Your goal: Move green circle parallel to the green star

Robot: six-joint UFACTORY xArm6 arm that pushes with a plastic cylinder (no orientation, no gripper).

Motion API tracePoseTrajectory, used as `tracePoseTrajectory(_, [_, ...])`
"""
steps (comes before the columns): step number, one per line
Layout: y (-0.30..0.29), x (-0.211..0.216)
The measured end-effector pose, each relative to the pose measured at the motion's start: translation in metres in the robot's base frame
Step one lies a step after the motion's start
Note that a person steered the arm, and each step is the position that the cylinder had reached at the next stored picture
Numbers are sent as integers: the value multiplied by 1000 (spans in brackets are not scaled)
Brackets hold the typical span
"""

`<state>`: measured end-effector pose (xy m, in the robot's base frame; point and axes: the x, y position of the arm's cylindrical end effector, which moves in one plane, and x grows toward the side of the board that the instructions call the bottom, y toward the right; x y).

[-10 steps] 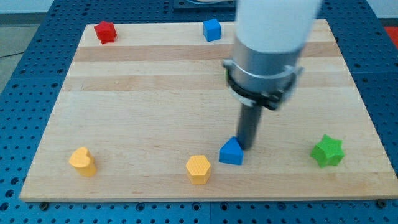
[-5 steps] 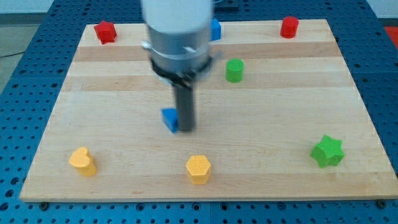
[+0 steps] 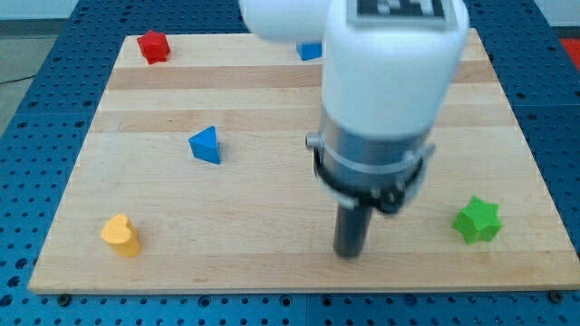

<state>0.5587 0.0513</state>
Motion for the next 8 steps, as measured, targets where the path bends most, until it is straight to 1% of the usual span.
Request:
tracePoseTrajectory(1, [59, -79])
tracePoseTrajectory(2, [149, -159])
tracePoseTrajectory(3, [130, -249])
tracePoseTrajectory(4, [20, -250])
tracePoseTrajectory(5, [-45, -183])
tracePoseTrajectory(6, [-53, -167])
tracePoseTrajectory(7, [-20, -223])
tracePoseTrajectory(8, [25, -167])
